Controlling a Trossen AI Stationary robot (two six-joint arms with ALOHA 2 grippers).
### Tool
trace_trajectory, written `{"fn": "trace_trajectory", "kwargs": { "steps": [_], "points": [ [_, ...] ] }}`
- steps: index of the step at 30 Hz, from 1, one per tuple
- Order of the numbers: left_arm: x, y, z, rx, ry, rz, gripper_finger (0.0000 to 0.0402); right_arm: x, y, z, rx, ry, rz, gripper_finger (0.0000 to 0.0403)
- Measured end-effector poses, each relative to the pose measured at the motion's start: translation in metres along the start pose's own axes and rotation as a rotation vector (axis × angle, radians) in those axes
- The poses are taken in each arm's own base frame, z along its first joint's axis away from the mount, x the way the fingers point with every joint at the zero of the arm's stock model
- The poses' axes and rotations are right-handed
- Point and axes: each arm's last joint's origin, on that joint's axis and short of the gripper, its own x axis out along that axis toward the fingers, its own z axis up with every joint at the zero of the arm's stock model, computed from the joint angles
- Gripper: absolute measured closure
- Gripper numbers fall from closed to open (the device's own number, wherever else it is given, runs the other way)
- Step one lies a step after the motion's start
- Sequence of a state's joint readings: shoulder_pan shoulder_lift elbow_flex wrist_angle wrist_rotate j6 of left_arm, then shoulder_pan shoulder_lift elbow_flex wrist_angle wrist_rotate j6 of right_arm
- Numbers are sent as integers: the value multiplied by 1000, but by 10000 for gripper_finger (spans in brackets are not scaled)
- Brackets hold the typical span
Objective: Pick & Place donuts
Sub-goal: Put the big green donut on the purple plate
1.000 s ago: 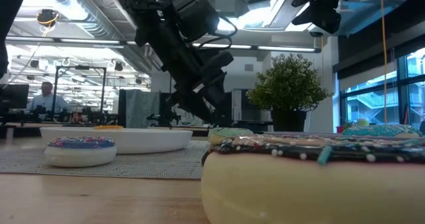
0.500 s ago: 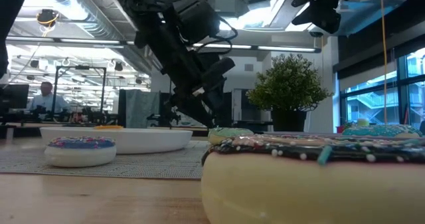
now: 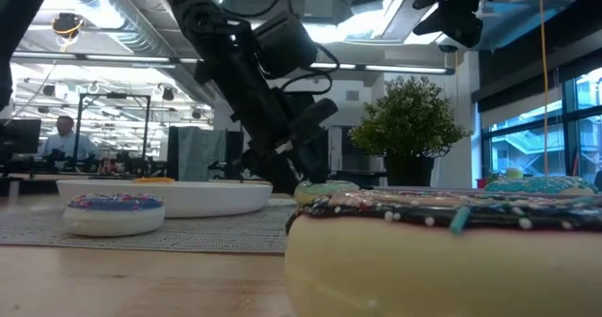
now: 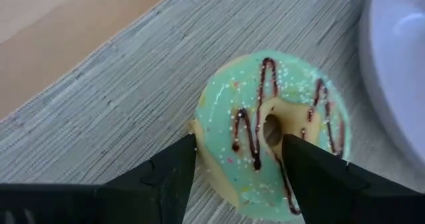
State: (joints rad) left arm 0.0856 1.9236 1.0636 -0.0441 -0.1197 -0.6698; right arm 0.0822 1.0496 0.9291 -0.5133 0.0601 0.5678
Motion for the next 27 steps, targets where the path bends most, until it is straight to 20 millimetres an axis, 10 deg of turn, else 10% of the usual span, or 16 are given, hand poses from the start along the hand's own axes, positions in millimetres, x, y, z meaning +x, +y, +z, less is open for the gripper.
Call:
{"fn": "trace_trajectory", "kwargs": {
  "steps": [27],
  "points": [
    [-1, -2, 4, -4, -30, -39, 322, 0, 1, -1, 30, 26, 38, 226]
  ]
}}
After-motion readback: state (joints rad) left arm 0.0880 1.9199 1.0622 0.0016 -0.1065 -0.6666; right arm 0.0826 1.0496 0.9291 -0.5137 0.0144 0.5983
